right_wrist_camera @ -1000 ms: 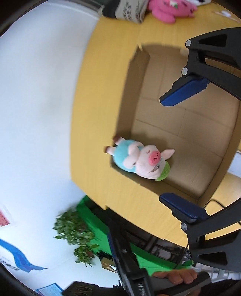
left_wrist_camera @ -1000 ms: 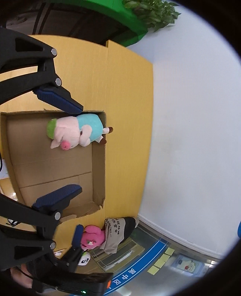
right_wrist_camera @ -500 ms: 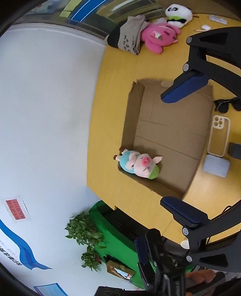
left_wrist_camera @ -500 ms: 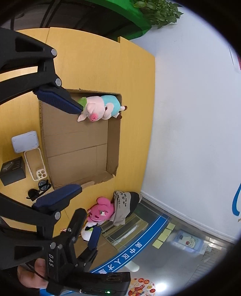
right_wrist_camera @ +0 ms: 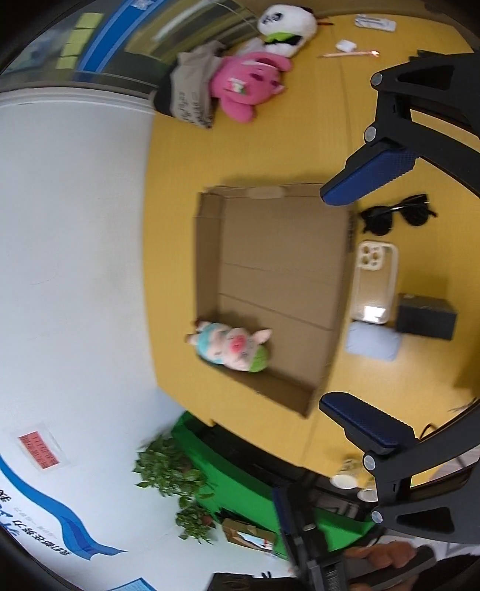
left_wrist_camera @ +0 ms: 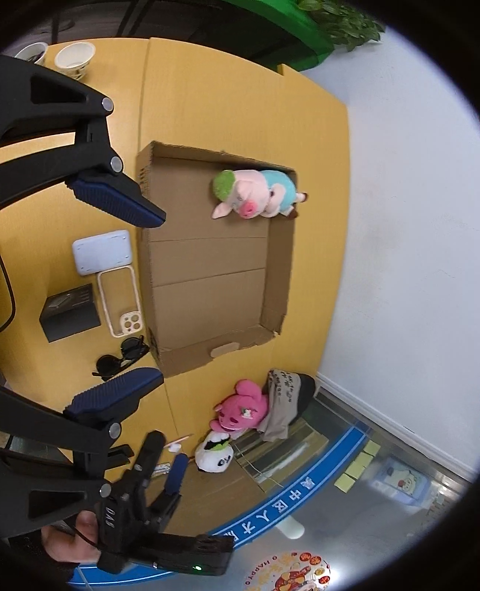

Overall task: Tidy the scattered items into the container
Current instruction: 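Reach the right gripper to the black charger box and grasp it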

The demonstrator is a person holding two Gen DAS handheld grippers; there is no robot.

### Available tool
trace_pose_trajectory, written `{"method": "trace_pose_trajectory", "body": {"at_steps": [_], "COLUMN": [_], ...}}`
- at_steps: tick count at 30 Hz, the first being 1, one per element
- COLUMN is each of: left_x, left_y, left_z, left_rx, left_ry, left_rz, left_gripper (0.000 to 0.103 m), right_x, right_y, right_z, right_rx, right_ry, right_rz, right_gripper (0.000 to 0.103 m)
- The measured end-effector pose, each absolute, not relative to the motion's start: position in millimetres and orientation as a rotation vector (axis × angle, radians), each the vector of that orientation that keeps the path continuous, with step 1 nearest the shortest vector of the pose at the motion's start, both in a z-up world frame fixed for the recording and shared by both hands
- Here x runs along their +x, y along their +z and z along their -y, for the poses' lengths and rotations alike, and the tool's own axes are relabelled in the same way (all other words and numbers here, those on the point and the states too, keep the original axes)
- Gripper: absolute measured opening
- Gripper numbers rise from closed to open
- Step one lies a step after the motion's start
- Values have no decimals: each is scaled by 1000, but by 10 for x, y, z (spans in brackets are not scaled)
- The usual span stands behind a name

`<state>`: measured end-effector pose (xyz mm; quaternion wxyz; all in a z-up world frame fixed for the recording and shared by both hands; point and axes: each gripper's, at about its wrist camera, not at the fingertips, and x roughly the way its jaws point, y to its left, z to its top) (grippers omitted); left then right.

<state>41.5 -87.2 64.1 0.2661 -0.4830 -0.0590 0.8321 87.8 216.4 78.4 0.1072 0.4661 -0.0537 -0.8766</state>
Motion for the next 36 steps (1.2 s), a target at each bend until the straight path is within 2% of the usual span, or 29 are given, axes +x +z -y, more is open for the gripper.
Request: {"method": "trace_pose_trajectory", "body": {"at_steps": [8, 12, 16, 21, 24, 25, 28, 31, 35, 36], "left_x": [653, 749, 694, 518, 436, 426, 437, 470, 529, 538], "left_y": [-39, -307, -612, -975, -1207, -1267, -1429, -1582, -1765, -1808], "left_z": [612, 459, 360, 166, 168, 160, 106, 45, -17, -12], "left_rx": [-1561, -1649, -1776, -1850, -1886, -1901, -1929, -1951, -2001, -2009], "left_ry": [2163, 2115, 2100, 1969, 1894, 1880, 1806, 1739, 1687, 1675], "left_rz": [259, 269, 385, 401, 442, 421, 363, 350, 291, 304], "left_gripper": [78, 78, 78, 76, 76, 75, 75, 75, 57, 57], "right_x": [1167, 1302, 1328, 1250, 1230, 1228, 1265, 1307, 1358, 1365], "right_y": [-366, -696, -964, -1225, -1353, -1400, -1457, -1446, -1527, -1556], "right_z": [-2158, -1999, -1904, -1793, -1745, -1731, -1702, -1577, -1438, -1402], "right_rx": [1595, 1654, 1735, 1840, 1889, 1908, 1922, 1913, 1938, 1948], "right_ry": [-2270, -2189, -2157, -2132, -2130, -2134, -2138, -2146, -2110, -2104], "right_rz": [286, 257, 245, 305, 379, 382, 453, 471, 528, 517], "right_gripper": [102, 102, 102, 101, 89, 82, 81, 74, 74, 73]}}
